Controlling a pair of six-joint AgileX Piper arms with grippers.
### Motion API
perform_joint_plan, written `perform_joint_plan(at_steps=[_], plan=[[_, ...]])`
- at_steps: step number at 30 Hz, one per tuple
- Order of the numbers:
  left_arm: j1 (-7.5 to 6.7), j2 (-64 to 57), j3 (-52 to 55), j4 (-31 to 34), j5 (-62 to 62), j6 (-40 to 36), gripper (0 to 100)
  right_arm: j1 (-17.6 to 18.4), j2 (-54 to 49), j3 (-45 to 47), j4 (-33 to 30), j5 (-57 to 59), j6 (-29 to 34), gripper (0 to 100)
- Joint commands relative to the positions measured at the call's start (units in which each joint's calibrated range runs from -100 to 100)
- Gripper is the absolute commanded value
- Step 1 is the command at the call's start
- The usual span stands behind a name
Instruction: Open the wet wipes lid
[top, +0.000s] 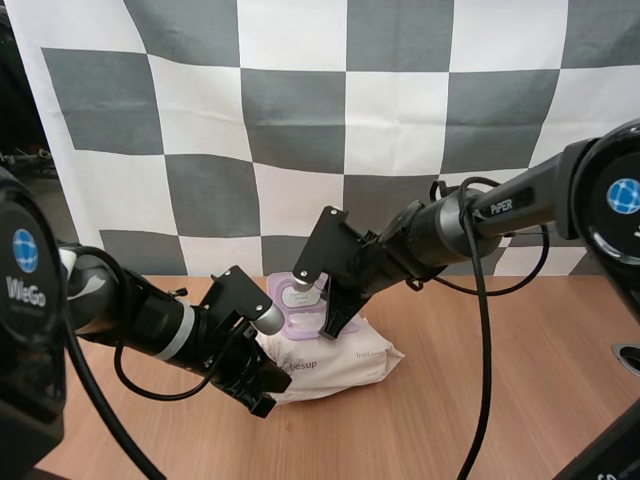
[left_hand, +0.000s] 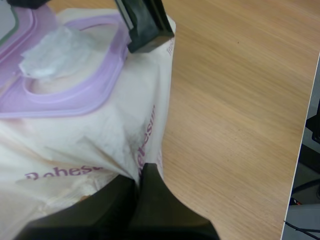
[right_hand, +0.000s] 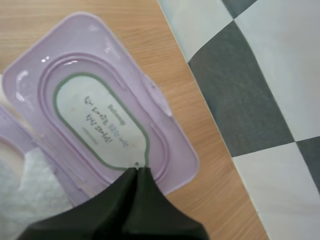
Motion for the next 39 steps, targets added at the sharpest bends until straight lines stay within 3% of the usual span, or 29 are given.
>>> perform_joint_plan(at_steps=[1,7,12,14,16,20,21,22,23,25,27,31,32,39], plan=[[0.00,-0.1,0.0,0.0,0.0,0.1,0,0.0,0.5,0.0,0.3,-0.1,0.0,0],[0.00,-0.1,0.0,1.6,0.0,0.1,0,0.0,5.1,-3.2,5.5,-0.3,0.0,0],[0.00,-0.1,0.0,2.0,-0.8,0.1,1,0.0,5.3,-3.8,5.7,-0.3,0.0,0],[0.00,-0.1,0.0,2.0,-2.4,0.1,9,0.0,4.6,-3.8,5.5,-0.3,0.0,0],[0.00,-0.1,-0.2,2.0,-4.0,0.0,26,0.0,3.7,-3.8,5.5,0.3,0.0,2],[0.00,-0.1,-0.5,1.9,-9.6,-2.9,70,0.0,1.2,-3.8,4.7,0.3,0.0,58],[0.00,-0.1,-0.8,2.0,-11.1,-4.2,77,0.0,0.4,-3.8,4.4,0.3,0.0,64],[0.00,-0.1,-1.2,2.3,-11.6,-5.2,80,0.0,-0.4,-3.8,3.6,-0.4,0.0,64],[0.00,-0.2,-1.6,2.6,-11.6,-6.1,80,0.0,-1.6,-3.8,2.2,-1.0,1.1,58],[0.00,-1.3,-2.9,3.3,-11.4,-8.4,75,0.0,-4.3,-3.8,-1.5,-2.7,6.9,34],[0.00,-3.7,-4.7,4.4,-11.1,-10.8,60,-0.3,-8.3,-3.8,-5.7,-2.9,11.2,0],[0.00,-11.4,-9.6,5.7,-12.3,-17.9,7,-2.1,-17.6,-3.8,-8.6,-2.9,15.8,0],[0.00,-13.4,-10.5,5.2,-13.7,-19.6,0,-2.9,-20.3,-3.8,-8.6,-2.9,17.1,0],[0.08,-32.7,-12.4,-4.8,-25.9,-27.4,0,-10.1,-42.6,-3.5,-8.5,2.4,25.9,0]])
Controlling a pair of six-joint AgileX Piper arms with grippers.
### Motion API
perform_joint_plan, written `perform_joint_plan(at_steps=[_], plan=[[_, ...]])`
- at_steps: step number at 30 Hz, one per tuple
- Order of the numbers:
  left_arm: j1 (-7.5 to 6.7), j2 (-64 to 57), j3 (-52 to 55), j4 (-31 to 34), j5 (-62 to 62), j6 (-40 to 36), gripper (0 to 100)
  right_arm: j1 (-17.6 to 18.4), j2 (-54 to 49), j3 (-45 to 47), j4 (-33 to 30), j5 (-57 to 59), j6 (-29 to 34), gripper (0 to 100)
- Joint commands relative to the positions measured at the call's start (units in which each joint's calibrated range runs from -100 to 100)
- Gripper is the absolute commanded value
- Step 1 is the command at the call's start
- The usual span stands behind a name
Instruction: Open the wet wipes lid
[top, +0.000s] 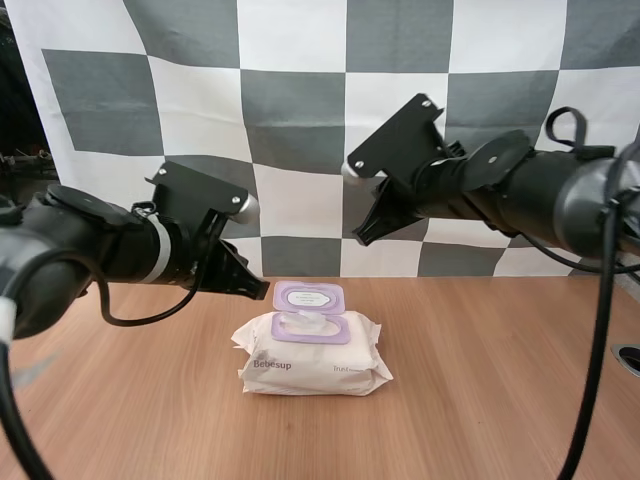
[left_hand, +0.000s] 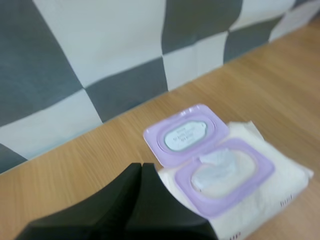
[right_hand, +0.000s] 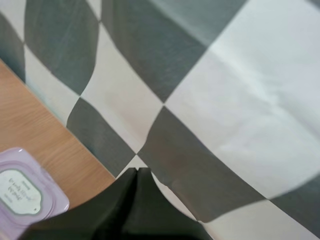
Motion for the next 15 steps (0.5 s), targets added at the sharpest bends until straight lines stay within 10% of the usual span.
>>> perform_joint_plan(at_steps=[1,9,15], plan=[[0.01,-13.5,0.2,-4.0,-6.9,-5.0,0,-3.1,-18.9,0.4,0.7,0.6,6.0,0],[-1.07,-32.5,10.0,-6.3,-39.3,-14.6,0,-5.6,-47.5,9.9,14.5,-3.3,6.3,0],[-2.90,-41.9,24.0,3.2,-74.5,-13.7,0,-5.7,-52.3,23.6,6.4,-5.9,2.8,0]])
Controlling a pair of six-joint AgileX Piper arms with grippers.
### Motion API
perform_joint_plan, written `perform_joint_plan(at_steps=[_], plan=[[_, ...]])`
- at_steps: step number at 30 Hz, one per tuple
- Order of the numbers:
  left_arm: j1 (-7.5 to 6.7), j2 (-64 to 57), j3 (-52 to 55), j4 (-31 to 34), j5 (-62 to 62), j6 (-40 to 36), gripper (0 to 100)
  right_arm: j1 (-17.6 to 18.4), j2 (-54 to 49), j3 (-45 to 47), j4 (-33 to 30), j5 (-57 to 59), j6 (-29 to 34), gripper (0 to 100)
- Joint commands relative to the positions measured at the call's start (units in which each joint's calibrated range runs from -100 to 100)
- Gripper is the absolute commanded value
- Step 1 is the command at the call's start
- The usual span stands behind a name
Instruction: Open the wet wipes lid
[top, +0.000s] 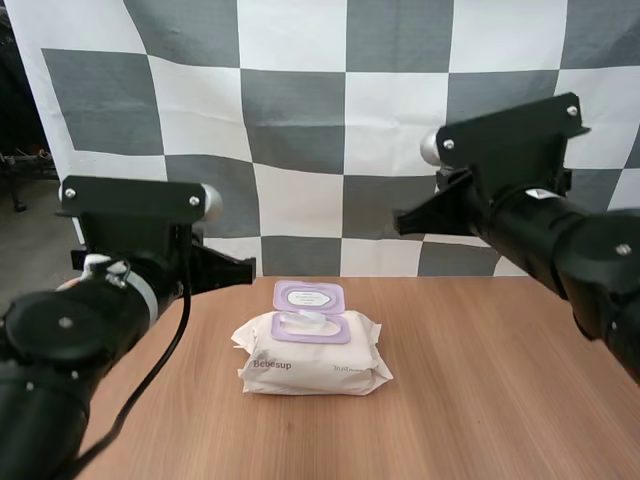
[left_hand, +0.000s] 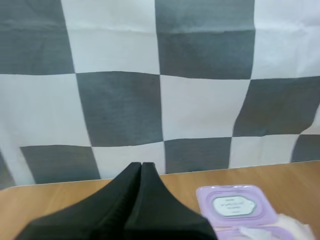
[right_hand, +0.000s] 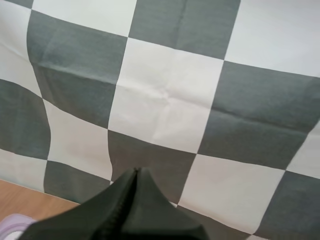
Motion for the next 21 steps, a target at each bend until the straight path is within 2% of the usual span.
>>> perform_joint_plan(at_steps=[1,3,5,9,11,13,15,21], plan=[[-0.59,-14.1,8.4,6.6,-41.6,0.9,0,0.0,-24.3,9.1,-10.0,-3.1,-5.6,0],[-0.90,-15.2,12.9,8.7,-52.4,3.8,0,0.0,-24.4,14.0,-12.0,-8.6,-9.8,0],[-1.15,-15.7,16.1,8.7,-56.5,6.9,0,0.0,-24.4,18.7,-12.0,-11.9,-14.7,0],[-2.14,-16.6,22.6,8.7,-56.4,13.4,0,0.0,-24.4,26.1,-12.0,-12.2,-21.8,0],[-2.80,-17.2,22.6,8.4,-55.4,15.5,0,0.0,-24.4,29.6,-12.0,-12.2,-26.2,0],[-3.32,-18.4,22.6,6.0,-51.0,18.6,0,0.0,-24.4,32.4,-12.0,-12.2,-26.2,0],[-4.02,-20.0,22.6,6.0,-52.3,19.6,0,0.0,-24.5,34.5,-12.0,-12.2,-26.2,0],[-7.63,-28.7,22.6,6.1,-52.0,19.6,0,0.3,-25.1,34.5,-12.0,-7.3,-26.2,0]])
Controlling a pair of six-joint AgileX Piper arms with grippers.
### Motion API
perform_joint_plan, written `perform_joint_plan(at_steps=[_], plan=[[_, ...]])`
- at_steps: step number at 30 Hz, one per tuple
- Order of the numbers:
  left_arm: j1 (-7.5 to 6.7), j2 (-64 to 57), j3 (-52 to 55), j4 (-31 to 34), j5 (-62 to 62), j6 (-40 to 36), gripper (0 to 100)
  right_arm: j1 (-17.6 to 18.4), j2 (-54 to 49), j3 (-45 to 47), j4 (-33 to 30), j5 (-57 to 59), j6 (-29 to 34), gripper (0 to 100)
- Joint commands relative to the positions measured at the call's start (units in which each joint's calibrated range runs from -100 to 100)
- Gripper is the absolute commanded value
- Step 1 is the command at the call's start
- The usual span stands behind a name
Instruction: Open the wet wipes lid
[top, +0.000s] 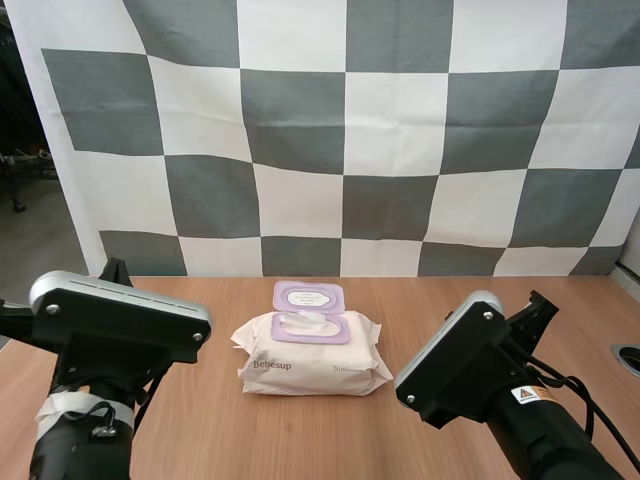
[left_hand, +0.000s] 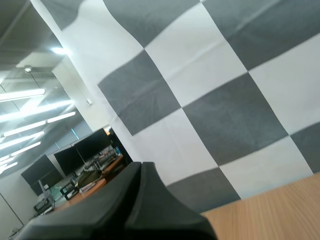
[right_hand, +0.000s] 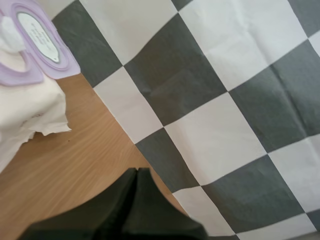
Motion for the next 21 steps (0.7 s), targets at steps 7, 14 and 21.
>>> perform_joint_plan(at_steps=[7,14,21], plan=[[-1.86,-3.7,0.0,0.9,-1.0,0.0,0,0.3,0.1,0.0,8.6,12.0,0.0,0],[-1.86,-3.7,0.0,-17.4,-1.8,-3.4,0,1.5,0.6,0.0,25.5,3.3,0.0,0],[-1.86,-3.7,0.0,-40.0,-0.9,2.8,0,1.8,-15.0,0.0,13.8,1.7,0.0,0]])
